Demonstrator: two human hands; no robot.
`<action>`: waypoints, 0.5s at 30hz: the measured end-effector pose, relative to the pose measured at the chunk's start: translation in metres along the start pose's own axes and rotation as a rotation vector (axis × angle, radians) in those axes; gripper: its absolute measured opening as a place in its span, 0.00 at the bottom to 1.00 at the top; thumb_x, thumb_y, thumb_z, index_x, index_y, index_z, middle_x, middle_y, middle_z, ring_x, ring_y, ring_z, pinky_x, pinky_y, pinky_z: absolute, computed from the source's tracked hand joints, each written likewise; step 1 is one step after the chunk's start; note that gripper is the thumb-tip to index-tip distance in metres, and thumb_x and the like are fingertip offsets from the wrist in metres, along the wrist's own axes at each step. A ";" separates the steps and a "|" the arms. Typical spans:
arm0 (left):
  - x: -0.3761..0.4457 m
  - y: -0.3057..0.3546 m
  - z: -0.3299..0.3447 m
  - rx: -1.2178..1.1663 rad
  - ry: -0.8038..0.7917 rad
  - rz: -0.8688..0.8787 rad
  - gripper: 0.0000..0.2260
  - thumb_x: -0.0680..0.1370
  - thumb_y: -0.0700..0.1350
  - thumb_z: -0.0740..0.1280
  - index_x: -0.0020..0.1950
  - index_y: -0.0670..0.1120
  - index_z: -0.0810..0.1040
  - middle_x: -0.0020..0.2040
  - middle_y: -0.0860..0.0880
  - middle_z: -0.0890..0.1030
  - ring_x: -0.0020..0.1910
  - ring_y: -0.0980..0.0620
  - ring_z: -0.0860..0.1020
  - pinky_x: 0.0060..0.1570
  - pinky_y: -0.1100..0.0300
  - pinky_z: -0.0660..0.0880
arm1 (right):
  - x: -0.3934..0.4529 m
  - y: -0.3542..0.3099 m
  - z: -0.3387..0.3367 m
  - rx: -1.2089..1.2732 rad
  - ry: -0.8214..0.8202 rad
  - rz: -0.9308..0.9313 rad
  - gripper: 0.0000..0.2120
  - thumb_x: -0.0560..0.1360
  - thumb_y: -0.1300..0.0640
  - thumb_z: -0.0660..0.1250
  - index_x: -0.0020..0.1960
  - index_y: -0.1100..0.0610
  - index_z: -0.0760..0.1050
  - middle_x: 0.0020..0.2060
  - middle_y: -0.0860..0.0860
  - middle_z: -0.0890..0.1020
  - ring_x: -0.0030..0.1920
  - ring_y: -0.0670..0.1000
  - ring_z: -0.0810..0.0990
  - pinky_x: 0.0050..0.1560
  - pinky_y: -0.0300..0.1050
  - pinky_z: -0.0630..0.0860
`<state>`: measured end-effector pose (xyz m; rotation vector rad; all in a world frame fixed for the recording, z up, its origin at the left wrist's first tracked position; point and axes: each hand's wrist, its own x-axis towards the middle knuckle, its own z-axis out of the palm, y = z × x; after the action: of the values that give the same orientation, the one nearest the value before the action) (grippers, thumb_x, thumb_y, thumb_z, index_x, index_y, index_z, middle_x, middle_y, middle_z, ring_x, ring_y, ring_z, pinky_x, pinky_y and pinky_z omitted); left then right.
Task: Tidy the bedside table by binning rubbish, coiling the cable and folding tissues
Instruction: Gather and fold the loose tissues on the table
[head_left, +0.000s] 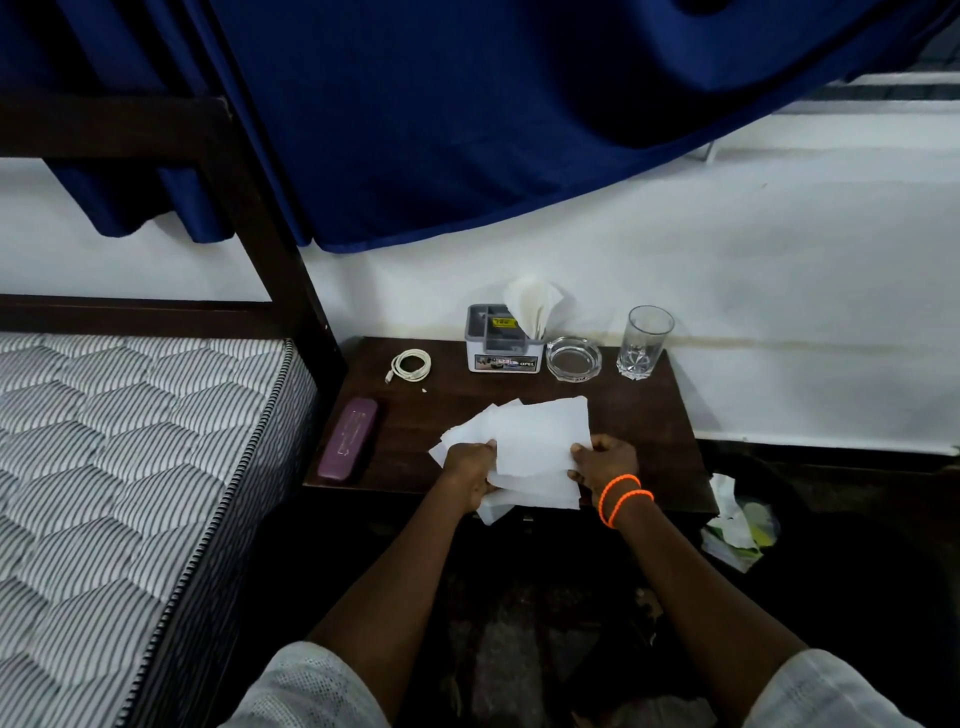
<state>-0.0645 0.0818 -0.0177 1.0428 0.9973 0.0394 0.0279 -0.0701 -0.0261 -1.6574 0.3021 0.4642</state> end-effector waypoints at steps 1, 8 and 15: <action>0.000 0.001 0.000 -0.019 -0.011 -0.005 0.15 0.85 0.41 0.63 0.70 0.38 0.74 0.66 0.37 0.80 0.64 0.36 0.79 0.65 0.38 0.76 | 0.000 0.001 0.001 0.001 -0.003 -0.001 0.04 0.76 0.68 0.69 0.44 0.62 0.77 0.44 0.60 0.80 0.34 0.53 0.78 0.25 0.39 0.78; -0.004 0.009 0.000 -0.104 -0.014 -0.058 0.13 0.86 0.51 0.59 0.67 0.45 0.73 0.63 0.40 0.81 0.63 0.35 0.80 0.62 0.37 0.77 | -0.004 0.002 0.008 -0.057 -0.006 -0.024 0.03 0.75 0.68 0.69 0.46 0.62 0.79 0.43 0.59 0.80 0.35 0.52 0.79 0.25 0.38 0.79; 0.003 0.003 -0.002 0.012 -0.033 -0.009 0.11 0.82 0.40 0.69 0.64 0.40 0.77 0.62 0.39 0.82 0.61 0.38 0.81 0.62 0.39 0.78 | -0.002 0.005 0.006 -0.123 0.003 -0.026 0.06 0.75 0.68 0.70 0.52 0.66 0.80 0.47 0.60 0.81 0.42 0.58 0.81 0.26 0.42 0.81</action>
<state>-0.0628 0.0860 -0.0171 1.0462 0.9737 0.0088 0.0231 -0.0648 -0.0303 -1.7799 0.2583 0.4690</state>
